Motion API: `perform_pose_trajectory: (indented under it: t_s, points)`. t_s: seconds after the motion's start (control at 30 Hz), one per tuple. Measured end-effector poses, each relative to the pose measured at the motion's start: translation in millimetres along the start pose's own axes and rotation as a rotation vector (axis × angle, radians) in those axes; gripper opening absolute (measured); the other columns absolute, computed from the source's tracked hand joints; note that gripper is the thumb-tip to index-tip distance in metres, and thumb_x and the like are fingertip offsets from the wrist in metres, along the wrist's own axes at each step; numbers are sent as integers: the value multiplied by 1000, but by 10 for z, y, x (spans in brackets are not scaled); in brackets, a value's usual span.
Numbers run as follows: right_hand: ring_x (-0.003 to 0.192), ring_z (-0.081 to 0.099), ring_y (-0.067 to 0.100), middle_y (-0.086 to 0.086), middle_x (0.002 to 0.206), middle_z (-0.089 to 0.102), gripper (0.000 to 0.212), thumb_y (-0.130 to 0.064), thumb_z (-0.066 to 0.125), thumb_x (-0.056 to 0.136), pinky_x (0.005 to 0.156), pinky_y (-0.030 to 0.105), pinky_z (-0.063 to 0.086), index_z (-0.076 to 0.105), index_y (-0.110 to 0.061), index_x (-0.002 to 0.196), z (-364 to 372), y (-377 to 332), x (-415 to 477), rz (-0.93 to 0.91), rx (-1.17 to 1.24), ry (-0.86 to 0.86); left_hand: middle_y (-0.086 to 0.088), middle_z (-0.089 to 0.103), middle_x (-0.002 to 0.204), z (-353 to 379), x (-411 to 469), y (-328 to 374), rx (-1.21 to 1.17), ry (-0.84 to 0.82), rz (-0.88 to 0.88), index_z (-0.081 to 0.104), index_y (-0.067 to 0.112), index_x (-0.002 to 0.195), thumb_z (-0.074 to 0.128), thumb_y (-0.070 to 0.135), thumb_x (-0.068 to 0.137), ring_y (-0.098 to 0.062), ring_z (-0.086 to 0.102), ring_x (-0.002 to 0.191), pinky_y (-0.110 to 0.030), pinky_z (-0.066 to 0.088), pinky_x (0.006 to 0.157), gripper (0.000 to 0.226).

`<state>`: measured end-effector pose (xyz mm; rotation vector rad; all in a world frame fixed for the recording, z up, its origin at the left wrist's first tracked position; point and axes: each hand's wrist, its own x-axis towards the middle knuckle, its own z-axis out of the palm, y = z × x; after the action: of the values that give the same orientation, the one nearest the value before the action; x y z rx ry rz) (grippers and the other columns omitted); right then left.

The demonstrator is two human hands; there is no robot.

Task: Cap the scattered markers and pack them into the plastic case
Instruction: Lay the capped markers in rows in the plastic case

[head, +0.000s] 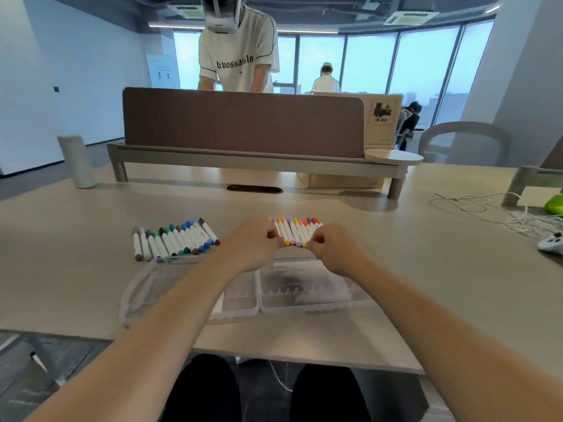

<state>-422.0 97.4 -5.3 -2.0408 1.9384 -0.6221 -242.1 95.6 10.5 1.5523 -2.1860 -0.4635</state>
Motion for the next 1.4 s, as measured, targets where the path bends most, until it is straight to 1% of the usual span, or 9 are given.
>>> perform_pose_trajectory:
  t_s: [0.13,0.37,0.57,0.63,0.7,0.87,1.03,1.2,1.4]
  points:
    - [59,42,15,10,70,49,26,-17,53,98,53,23,34,66,4,88,-73,305,410,108,-21,37,-8,61,84,104,390,88,12,-27,18,64,7,89,52,26,98,-13,48,66,-26,36,57,25]
    - [76,63,20,4,79,62,15,-24,60,93,74,33,56,69,-12,92,37,420,984,152,-143,25,4,57,85,250,866,69,38,-62,47,65,19,85,44,15,99,-8,50,70,-22,35,56,26]
    - [67,59,17,1,69,59,20,-21,60,90,60,29,47,60,-17,70,88,353,1289,130,-272,-6,-4,61,85,231,1010,-42,-55,-75,14,60,21,73,41,13,98,-18,58,65,-30,53,56,33]
    - [73,60,16,1,76,61,15,-24,61,92,70,31,53,64,-15,80,45,363,1363,154,-285,-18,-10,63,86,203,1022,-91,-89,-82,11,61,19,74,41,15,99,-18,59,59,-32,55,54,33]
    - [79,61,17,2,82,62,16,-27,62,92,80,34,55,61,-15,81,11,378,1396,176,-318,-47,-12,66,85,195,1045,-123,-76,-84,20,61,20,75,41,16,100,-17,58,56,-29,52,50,33]
    - [72,58,14,1,77,59,25,-24,62,92,71,28,50,53,-17,71,30,425,1400,211,-363,-88,-15,68,85,260,1139,-91,-87,-94,5,62,21,78,41,17,99,-21,58,59,-32,53,48,30]
    - [79,61,18,1,77,57,19,-23,59,93,79,32,55,56,-15,76,77,387,1416,208,-363,-82,-5,67,84,316,1224,18,-101,-88,20,64,21,79,43,17,99,-14,57,64,-27,46,56,30]
    - [67,54,14,0,74,54,21,-16,56,93,69,28,50,52,-16,72,56,351,1466,208,-377,13,-2,67,84,337,1248,19,-135,-84,11,63,24,78,44,17,98,-12,57,68,-24,46,61,29]
    - [81,60,20,2,73,53,26,-20,57,92,84,36,56,48,-16,68,77,360,1450,255,-429,-47,-11,69,86,378,1288,-4,-148,-90,-4,69,14,84,47,22,98,-23,61,73,-34,51,67,27]
